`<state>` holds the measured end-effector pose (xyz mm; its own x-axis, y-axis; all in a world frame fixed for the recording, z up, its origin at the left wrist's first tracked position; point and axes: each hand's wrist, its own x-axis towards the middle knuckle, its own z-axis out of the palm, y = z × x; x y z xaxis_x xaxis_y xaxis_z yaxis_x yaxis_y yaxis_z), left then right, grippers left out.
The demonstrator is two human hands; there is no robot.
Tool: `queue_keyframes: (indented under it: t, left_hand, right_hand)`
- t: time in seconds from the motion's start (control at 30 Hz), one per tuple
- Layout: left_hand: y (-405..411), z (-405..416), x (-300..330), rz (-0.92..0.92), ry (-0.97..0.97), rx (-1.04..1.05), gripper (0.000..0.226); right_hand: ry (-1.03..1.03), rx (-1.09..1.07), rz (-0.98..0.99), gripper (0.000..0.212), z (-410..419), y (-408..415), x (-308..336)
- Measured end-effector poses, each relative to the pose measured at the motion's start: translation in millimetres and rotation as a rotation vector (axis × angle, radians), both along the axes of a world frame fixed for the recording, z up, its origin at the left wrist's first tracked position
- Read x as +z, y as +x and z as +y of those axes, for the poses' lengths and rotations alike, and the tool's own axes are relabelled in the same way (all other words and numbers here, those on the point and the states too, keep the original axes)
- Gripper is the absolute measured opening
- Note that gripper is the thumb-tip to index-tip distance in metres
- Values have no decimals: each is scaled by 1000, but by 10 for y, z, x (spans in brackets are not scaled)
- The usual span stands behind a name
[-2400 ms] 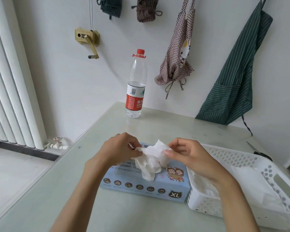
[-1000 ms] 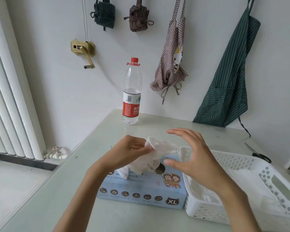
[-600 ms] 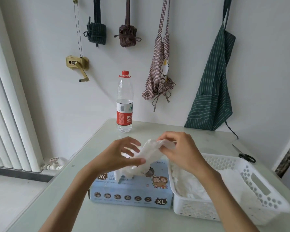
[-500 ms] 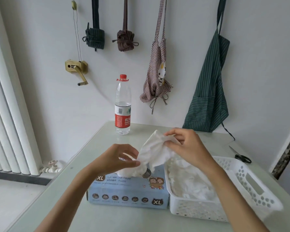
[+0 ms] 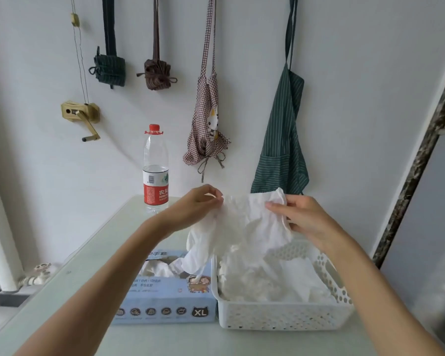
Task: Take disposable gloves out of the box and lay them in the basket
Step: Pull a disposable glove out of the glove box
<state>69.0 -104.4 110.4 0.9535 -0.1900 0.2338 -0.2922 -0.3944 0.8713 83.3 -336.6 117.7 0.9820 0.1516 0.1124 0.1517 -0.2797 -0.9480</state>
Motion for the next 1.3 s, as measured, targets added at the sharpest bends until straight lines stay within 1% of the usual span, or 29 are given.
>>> queue_keyframes:
  t: [0.03, 0.13, 0.17, 0.2, 0.27, 0.37, 0.43, 0.53, 0.6, 0.67, 0.77, 0.87, 0.93, 1.03, 1.1, 1.17, 1.2, 1.23, 1.3]
  left_hand:
    - [4, -51, 13, 31, 0, -11, 18]
    - [39, -176, -43, 193, -58, -136, 48]
    - [54, -214, -78, 243, -97, -180, 53]
    - [84, -268, -122, 282, -128, -214, 54]
    - [148, -325, -207, 308, -127, -208, 47]
    - [245, -369, -323, 300, -82, -162, 29]
    - [271, -362, -375, 297, -63, -179, 23]
    - [294, -333, -436, 261, -16, -181, 24]
    - [312, -322, -468, 243, -12, -157, 23]
    - [313, -316, -486, 213, -6, -123, 22]
    - [298, -292, -466, 143, 27, -69, 28]
    - [234, -247, -409, 10, 44, -18, 27]
    - [146, -190, -359, -109, 17, 34, 22]
    - [11, -130, -218, -271, -19, 93, 15]
    - [-21, -123, -103, -337, -37, 153, 13]
    - [27, -137, -34, -356, -45, 195, 11]
    - [69, -159, -26, -350, -13, 213, 10]
    - [143, -187, -50, -336, 60, 231, 8]
    - [301, -267, -169, -266, 291, 253, 7]
  right_hand:
    - [39, -31, -21, 35, -55, 18, 14]
    - [62, -55, -69, 21, -175, 28, 42]
    - [63, -65, -95, 20, -189, 29, 46]
    - [64, -86, -131, 22, -217, 37, 44]
    - [69, -126, -208, 27, -243, 47, 52]
    - [24, -161, -275, 18, -291, 28, 81]
    - [-3, -183, -306, 21, -346, 35, 89]
    - [-38, -227, -331, 35, -447, 74, 71]
    - [-59, -232, -315, 41, -503, 90, 35]
    - [-73, -243, -302, 42, -545, 96, -12]
    - [-92, -253, -307, 40, -604, 76, -78]
    - [-88, -228, -359, 32, -633, -37, -108]
    - [-74, -210, -410, 34, -627, -156, -124]
    - [-16, -159, -468, 42, -615, -283, -147]
    - [16, -143, -457, 44, -634, -298, -179]
    - [48, -158, -405, 45, -689, -258, -251]
    - [60, -177, -362, 45, -722, -220, -307]
    - [67, -202, -304, 44, -747, -158, -388]
    - [-1, -238, -145, 41, -765, -27, -567]
